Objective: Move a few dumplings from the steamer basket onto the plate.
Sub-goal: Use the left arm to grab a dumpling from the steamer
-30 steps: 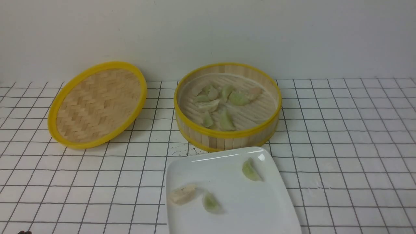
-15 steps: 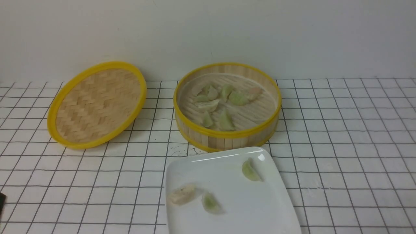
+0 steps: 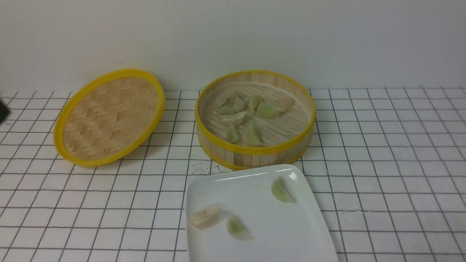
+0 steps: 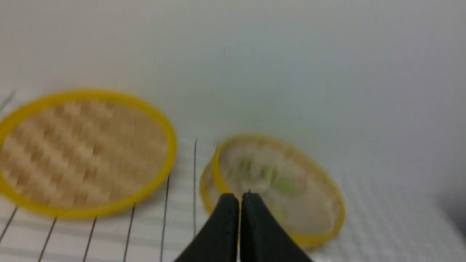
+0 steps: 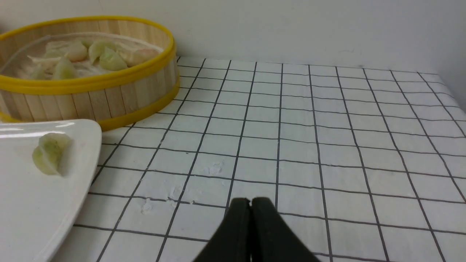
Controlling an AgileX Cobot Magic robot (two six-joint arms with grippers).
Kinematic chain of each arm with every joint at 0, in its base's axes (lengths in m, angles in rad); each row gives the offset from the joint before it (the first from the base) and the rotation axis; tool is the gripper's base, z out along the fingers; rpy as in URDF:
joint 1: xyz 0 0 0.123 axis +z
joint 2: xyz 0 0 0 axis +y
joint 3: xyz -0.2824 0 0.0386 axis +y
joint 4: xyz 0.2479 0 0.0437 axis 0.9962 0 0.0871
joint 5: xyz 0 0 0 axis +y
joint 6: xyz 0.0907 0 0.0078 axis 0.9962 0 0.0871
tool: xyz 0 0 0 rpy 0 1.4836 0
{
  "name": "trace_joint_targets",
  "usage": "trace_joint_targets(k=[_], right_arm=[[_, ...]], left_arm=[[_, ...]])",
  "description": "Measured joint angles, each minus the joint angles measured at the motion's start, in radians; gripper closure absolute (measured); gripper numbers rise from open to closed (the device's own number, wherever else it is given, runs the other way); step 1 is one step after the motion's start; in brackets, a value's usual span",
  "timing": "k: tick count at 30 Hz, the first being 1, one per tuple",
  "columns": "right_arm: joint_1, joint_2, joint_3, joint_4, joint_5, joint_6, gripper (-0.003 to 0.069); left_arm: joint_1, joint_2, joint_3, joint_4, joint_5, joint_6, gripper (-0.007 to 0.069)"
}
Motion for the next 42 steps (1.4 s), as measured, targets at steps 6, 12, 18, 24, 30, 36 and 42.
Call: trace_joint_targets(k=[6, 12, 18, 24, 30, 36, 42], right_arm=[[0.0, 0.0, 0.0, 0.0, 0.0, 0.0, 0.0673], [0.0, 0.0, 0.0, -0.001, 0.0, 0.0, 0.0673], [0.0, 0.0, 0.0, -0.001, 0.0, 0.0, 0.0673], [0.0, 0.0, 0.0, -0.001, 0.0, 0.0, 0.0673], [0.0, 0.0, 0.0, -0.001, 0.0, 0.0, 0.0673], [0.0, 0.0, 0.0, -0.001, 0.0, 0.0, 0.0673], [0.0, 0.0, 0.0, -0.001, 0.0, 0.0, 0.0673]], left_arm=[[-0.021, 0.528, -0.404, 0.017, 0.456, 0.159, 0.0631], [-0.184, 0.963, -0.741, 0.113, 0.587, 0.172, 0.0631], [-0.321, 1.234, -1.056, 0.257, 0.601, 0.101, 0.0631], [-0.372, 1.453, -1.288, 0.302, 0.601, 0.085, 0.0631], [-0.375, 1.626, -1.449, 0.281, 0.603, 0.088, 0.0615], [-0.375, 1.749, -1.57, 0.279, 0.603, 0.1, 0.0464], [-0.378, 1.817, -1.596, 0.314, 0.601, 0.055, 0.0205]])
